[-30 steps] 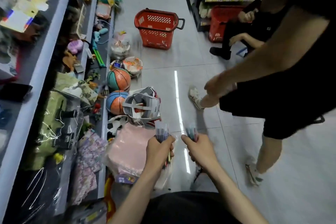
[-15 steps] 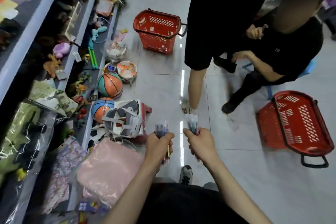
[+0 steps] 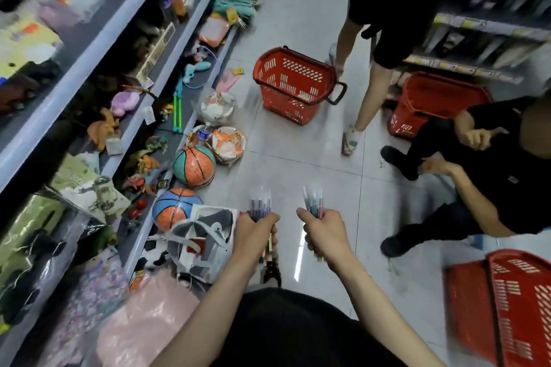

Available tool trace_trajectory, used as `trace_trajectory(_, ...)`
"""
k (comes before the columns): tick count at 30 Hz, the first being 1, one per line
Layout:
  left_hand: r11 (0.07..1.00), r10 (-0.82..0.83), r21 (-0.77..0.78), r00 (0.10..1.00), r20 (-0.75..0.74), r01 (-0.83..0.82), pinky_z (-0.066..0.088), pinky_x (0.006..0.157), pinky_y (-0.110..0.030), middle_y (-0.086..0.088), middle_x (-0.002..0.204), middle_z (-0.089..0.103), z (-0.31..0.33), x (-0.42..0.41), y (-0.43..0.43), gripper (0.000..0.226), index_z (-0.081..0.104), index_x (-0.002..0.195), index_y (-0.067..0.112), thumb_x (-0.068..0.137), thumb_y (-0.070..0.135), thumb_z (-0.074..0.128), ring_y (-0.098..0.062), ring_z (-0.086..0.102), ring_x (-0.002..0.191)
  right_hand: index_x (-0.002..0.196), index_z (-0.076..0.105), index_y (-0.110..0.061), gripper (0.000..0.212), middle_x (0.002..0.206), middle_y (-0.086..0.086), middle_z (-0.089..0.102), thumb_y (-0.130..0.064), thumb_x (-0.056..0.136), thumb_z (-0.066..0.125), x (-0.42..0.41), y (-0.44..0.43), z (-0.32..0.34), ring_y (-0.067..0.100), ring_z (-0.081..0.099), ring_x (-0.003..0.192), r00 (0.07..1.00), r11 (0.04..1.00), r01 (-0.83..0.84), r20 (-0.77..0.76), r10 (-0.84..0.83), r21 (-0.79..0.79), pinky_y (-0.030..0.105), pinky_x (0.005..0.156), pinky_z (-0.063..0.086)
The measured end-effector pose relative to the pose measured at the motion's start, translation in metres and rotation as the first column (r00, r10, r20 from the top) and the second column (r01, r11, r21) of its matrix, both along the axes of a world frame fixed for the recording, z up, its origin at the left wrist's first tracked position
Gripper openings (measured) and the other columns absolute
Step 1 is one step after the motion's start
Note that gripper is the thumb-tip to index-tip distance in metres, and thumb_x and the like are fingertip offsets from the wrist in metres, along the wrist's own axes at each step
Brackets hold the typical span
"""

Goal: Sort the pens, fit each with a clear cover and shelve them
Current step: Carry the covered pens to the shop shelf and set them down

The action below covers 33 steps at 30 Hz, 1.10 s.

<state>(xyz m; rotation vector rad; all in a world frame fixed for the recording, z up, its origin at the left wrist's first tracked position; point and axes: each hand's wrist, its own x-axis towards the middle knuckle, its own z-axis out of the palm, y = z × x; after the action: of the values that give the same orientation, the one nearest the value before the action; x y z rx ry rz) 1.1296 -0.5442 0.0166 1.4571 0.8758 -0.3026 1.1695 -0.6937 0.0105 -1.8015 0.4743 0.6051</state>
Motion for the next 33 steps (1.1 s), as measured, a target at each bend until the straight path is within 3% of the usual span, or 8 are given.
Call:
trace_trajectory(7,0.994,0.106,-0.003,0.993,0.047,-0.106,0.047,0.056,-0.037,-0.009,0.060,0.064,0.007,0.137,0.040,0.020,0.067,0.077,0.009,0.086,0.026,0.071,-0.027,0.058,0.054,0.074,0.050,-0.016,0.029,0.058,0.002,0.050,-0.028,0.094,0.067,0.134,0.043,0.016,0.021,0.047,0.050,1.000,0.999,-0.002,0.030,0.001,0.054,0.032,0.048,0.040)
trace_trajectory(15,0.992,0.110,0.053,0.994,0.007,-0.111,0.047,0.048,-0.029,-0.008,0.061,0.065,-0.008,0.272,0.038,0.022,0.068,0.083,0.002,0.087,0.023,0.070,-0.019,0.060,0.048,0.065,0.045,-0.022,0.036,0.051,0.000,0.050,-0.038,0.089,0.067,0.280,0.058,0.002,0.023,0.047,0.045,0.991,0.991,-0.133,0.019,0.134,-0.023,0.034,0.050,0.041)
trace_trajectory(20,0.970,0.235,0.069,0.972,-0.012,-0.234,0.042,0.046,-0.028,-0.009,0.059,0.065,-0.003,0.373,0.039,0.023,0.067,0.078,0.003,0.085,0.025,0.070,-0.019,0.057,0.044,0.069,0.051,-0.017,0.031,0.052,0.002,0.054,-0.034,0.089,0.067,0.401,0.061,0.004,0.021,0.050,0.044,0.965,0.964,-0.258,0.024,0.260,-0.065,0.030,0.046,0.041)
trace_trajectory(29,0.886,0.459,0.058,0.887,0.041,-0.461,0.040,0.041,-0.025,-0.006,0.058,0.061,0.025,0.493,0.057,0.018,0.061,0.076,0.009,0.086,0.021,0.070,-0.017,0.056,0.044,0.064,0.052,-0.018,0.033,0.051,0.004,0.051,-0.033,0.091,0.066,0.555,0.113,0.023,0.024,0.048,0.042,0.835,0.839,-0.543,0.082,0.544,-0.032,0.034,0.047,0.040)
trace_trajectory(33,0.822,0.563,0.062,0.825,0.052,-0.565,0.045,0.049,-0.030,-0.004,0.060,0.062,0.023,0.518,0.090,0.016,0.064,0.079,0.007,0.086,0.020,0.070,-0.020,0.060,0.050,0.062,0.051,-0.020,0.034,0.050,0.001,0.050,-0.034,0.089,0.067,0.590,0.159,0.017,0.021,0.047,0.042,0.774,0.779,-0.627,0.090,0.626,-0.027,0.034,0.049,0.039)
